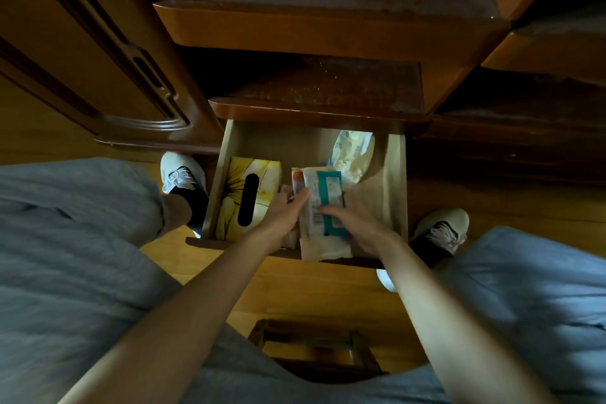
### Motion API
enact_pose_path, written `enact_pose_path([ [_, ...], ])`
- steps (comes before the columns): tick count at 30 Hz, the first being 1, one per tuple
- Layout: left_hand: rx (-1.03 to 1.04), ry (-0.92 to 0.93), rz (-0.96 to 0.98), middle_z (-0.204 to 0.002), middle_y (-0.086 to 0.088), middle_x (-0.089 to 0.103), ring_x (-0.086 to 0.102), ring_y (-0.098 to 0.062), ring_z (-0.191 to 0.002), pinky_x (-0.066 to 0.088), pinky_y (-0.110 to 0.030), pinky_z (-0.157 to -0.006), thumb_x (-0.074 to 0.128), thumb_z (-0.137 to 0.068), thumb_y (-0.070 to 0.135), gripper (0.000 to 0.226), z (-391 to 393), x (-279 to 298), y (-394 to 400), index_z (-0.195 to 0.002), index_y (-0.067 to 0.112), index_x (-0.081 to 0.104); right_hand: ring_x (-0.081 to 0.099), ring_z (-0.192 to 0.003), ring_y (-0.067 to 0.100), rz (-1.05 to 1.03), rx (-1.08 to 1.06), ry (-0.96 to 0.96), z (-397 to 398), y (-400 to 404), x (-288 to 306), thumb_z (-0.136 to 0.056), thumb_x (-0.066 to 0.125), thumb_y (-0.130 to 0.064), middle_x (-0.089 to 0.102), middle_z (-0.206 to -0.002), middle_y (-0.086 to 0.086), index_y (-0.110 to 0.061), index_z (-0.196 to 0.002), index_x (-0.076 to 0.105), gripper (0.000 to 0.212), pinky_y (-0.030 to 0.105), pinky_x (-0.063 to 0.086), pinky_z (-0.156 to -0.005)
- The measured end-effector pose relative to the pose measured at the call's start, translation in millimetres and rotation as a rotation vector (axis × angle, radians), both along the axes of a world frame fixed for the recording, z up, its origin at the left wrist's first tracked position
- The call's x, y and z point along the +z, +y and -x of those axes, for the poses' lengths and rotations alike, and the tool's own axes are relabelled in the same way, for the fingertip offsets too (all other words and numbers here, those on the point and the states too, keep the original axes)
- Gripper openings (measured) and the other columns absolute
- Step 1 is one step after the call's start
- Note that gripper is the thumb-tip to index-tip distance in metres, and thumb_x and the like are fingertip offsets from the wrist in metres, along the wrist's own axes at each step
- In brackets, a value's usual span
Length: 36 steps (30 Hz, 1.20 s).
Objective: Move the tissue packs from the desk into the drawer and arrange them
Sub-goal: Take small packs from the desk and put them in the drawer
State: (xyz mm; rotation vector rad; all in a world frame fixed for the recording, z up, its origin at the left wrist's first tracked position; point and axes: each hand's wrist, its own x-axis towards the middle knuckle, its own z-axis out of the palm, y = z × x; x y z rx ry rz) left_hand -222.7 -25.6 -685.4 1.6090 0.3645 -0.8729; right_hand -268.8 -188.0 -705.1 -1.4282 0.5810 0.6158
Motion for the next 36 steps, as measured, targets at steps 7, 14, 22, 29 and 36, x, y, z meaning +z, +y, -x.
enact_pose_path([
  [7,0.148,-0.309,-0.215,-0.107,0.006,0.063,0.059,-0.013,-0.105,0.045,-0.019,-0.077,0.054,-0.101,0.026,0.028,-22,-2,9,-0.127,0.019,0.06,0.066,-0.112,0.018,0.194,-0.277,-0.105,3,-51,-8,-0.097,0.063,-0.022,0.064,-0.129,0.001,-0.023,-0.145,0.043,0.052,0.042,0.057,-0.084],
  [14,0.166,-0.148,-0.337,-0.121,-0.017,0.066,0.065,-0.035,-0.105,0.054,-0.053,-0.092,0.05,-0.095,0.013,0.031,-20,-25,39,-0.124,0.021,0.058,0.057,-0.123,0.036,0.601,0.002,0.168,15,-38,-46,-0.1,0.049,-0.006,0.054,-0.137,0.018,-0.011,-0.145,0.029,0.049,0.049,0.049,-0.099],
  [22,0.02,-0.284,-0.373,-0.12,0.001,0.062,0.06,-0.016,-0.103,0.049,-0.032,-0.078,0.047,-0.099,0.021,0.025,-18,-25,36,-0.12,0.026,0.059,0.043,-0.138,0.041,0.86,-0.064,0.238,12,-22,-52,-0.096,0.061,-0.013,0.032,-0.156,0.026,-0.006,-0.159,0.001,0.086,0.051,0.043,-0.107],
  [29,-0.009,-0.331,-0.426,-0.113,0.01,0.059,0.055,0.0,-0.091,0.037,-0.018,-0.064,0.05,-0.1,0.024,0.028,-18,-31,34,-0.126,0.024,0.059,0.031,-0.146,0.036,1.289,0.227,-0.071,11,-4,-50,-0.096,0.064,-0.04,0.024,-0.162,0.017,-0.019,-0.154,0.025,0.074,0.05,0.044,-0.106],
  [36,-0.586,-0.572,-0.886,-0.141,0.001,0.044,0.042,-0.022,-0.128,0.052,-0.037,-0.088,0.055,-0.096,0.035,0.041,-11,-28,39,-0.135,0.021,0.056,0.013,-0.152,0.038,1.016,0.715,0.119,1,-34,-64,-0.096,0.06,-0.043,0.008,-0.167,0.013,-0.028,-0.16,0.015,0.08,0.056,0.028,-0.117],
])
